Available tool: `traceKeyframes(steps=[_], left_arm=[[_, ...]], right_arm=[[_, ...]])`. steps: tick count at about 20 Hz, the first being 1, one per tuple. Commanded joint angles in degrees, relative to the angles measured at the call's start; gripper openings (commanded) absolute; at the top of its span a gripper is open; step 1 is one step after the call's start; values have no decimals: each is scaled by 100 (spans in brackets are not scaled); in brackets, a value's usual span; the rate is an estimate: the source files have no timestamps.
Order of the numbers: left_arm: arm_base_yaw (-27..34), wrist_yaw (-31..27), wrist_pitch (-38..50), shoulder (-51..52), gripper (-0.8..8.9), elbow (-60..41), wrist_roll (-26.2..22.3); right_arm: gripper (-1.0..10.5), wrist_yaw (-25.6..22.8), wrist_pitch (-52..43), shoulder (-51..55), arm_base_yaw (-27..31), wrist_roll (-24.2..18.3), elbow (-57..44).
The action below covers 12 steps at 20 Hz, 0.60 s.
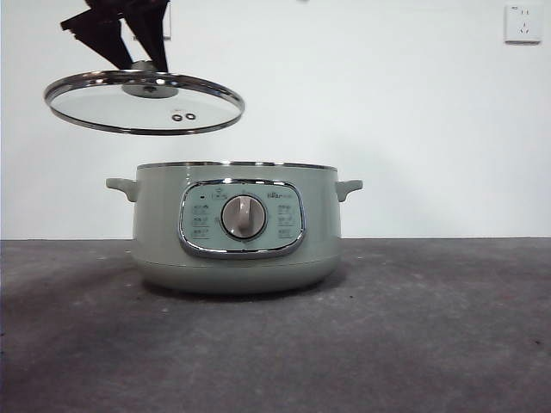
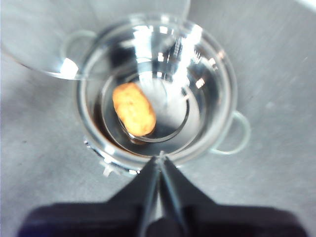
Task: Pick up the potato,open the lid,put the potato in the pot,close the lid
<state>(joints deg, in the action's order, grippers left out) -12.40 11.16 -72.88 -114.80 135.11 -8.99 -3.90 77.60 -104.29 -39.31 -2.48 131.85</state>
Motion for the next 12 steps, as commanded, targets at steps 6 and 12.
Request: traceKeyframes(steps=[6, 12], left_arm=[[-708, 61, 44, 33, -13, 63, -50], [-1200, 57, 42, 26, -13, 61, -22]], right_arm=[[-9, 0, 136, 2201, -11, -76, -2321], [-9, 4, -153, 4046, -11, 111, -4487]])
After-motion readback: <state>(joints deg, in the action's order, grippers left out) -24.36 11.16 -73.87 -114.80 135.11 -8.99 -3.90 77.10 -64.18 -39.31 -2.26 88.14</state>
